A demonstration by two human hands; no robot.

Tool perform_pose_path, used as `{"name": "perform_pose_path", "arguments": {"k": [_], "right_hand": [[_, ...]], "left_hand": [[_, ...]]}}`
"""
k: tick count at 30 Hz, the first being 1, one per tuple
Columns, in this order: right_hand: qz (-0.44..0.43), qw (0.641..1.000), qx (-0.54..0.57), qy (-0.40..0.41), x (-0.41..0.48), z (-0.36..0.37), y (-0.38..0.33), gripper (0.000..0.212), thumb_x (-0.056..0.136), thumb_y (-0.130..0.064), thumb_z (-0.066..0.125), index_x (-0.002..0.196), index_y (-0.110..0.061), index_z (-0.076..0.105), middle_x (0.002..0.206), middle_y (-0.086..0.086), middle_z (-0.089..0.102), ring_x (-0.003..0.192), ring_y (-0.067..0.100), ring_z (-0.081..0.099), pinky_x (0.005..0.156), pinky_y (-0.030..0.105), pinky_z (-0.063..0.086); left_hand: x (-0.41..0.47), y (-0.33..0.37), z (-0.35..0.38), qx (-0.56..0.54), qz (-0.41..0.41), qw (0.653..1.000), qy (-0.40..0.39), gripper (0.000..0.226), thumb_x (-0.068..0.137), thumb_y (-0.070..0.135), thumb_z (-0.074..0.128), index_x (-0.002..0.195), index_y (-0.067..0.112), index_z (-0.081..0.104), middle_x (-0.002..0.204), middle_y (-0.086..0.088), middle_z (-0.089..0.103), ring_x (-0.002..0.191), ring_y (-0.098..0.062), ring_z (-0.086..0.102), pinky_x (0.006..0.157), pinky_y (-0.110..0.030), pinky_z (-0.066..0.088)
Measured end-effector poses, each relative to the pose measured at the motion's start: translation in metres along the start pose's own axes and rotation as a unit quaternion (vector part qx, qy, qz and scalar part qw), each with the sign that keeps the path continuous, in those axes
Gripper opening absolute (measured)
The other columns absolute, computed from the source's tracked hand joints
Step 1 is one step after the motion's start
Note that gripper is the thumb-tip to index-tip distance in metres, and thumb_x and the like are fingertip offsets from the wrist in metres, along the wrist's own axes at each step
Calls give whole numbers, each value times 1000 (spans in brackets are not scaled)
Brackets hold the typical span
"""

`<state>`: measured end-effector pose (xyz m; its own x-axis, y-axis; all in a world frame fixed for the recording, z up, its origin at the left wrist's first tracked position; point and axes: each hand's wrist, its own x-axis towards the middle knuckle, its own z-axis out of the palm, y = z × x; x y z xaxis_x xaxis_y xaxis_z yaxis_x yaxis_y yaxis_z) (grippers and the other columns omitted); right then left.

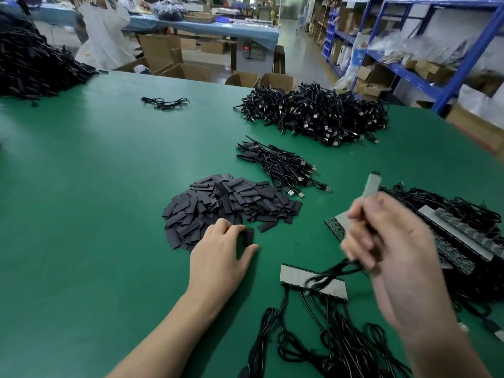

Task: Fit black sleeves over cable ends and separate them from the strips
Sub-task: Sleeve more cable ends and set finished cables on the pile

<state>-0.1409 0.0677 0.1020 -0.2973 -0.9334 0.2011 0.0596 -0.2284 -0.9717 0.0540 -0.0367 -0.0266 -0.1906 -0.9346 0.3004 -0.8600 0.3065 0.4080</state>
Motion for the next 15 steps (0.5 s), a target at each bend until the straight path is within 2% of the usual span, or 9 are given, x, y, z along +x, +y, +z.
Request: {"name": "perform_pose_path", "arguments": {"k": [3, 4, 6, 7, 9, 11, 13, 15], "right_hand": [[-97, 976, -194, 35, 9, -13, -2, 33, 98, -45, 52, 72, -24, 56, 56, -8, 42, 49, 6, 33, 44, 30, 25], [-117, 956, -267, 25, 11, -16, 3, 34, 99, -45, 48, 73, -24, 54, 55, -8, 44, 47, 6, 34, 41, 27, 22], [-124, 908, -400, -24, 12, -19, 21, 35, 104, -40, 47, 72, -27, 50, 52, -9, 49, 40, 7, 36, 35, 17, 20], [-113, 878, -463, -47, 12, -20, 33, 33, 104, -37, 47, 72, -28, 49, 50, -8, 49, 37, 7, 36, 35, 17, 22], [-78, 820, -562, -76, 8, -21, 55, 32, 104, -35, 48, 73, -29, 46, 49, -5, 49, 38, 10, 39, 37, 26, 31], [-63, 793, -599, -89, 2, -20, 70, 31, 103, -38, 47, 74, -29, 43, 51, -5, 48, 43, 13, 45, 43, 30, 36], [-83, 792, -597, -94, -3, -18, 79, 30, 101, -43, 46, 73, -33, 41, 49, -10, 45, 45, 11, 47, 41, 22, 30], [-96, 804, -579, -97, -7, -16, 85, 28, 99, -47, 46, 74, -35, 42, 50, -13, 43, 51, 11, 50, 41, 19, 29]], "left_hand": [[2, 1, -1, 6, -1, 1000, -1, 44, 93, 58, 63, 127, 31, 67, 111, 13, 55, 109, -11, 56, 71, -29, 49], [2, 1, -2, 2, 0, 1000, 0, 40, 93, 56, 64, 126, 32, 68, 110, 14, 55, 108, -11, 56, 70, -28, 49], [2, 1, -3, -6, 3, 1000, 1, 31, 95, 49, 64, 122, 35, 70, 107, 15, 56, 106, -10, 57, 67, -28, 49], [1, 1, -4, -8, 3, 1000, 2, 27, 96, 45, 64, 120, 36, 71, 106, 16, 56, 105, -10, 57, 66, -28, 49], [1, 0, -4, -14, 6, 1000, 4, 22, 97, 35, 63, 116, 36, 73, 104, 16, 57, 104, -9, 57, 66, -28, 50], [0, 0, -3, -26, 14, 1000, 8, 20, 96, 29, 62, 111, 35, 74, 102, 16, 57, 102, -9, 58, 66, -27, 49], [0, 0, -3, -35, 21, 999, 10, 16, 94, 33, 65, 108, 35, 73, 101, 17, 57, 101, -8, 58, 67, -26, 48], [1, -1, -1, -35, 25, 999, 7, 18, 93, 41, 69, 109, 35, 73, 101, 17, 56, 101, -9, 58, 68, -25, 47]]}}
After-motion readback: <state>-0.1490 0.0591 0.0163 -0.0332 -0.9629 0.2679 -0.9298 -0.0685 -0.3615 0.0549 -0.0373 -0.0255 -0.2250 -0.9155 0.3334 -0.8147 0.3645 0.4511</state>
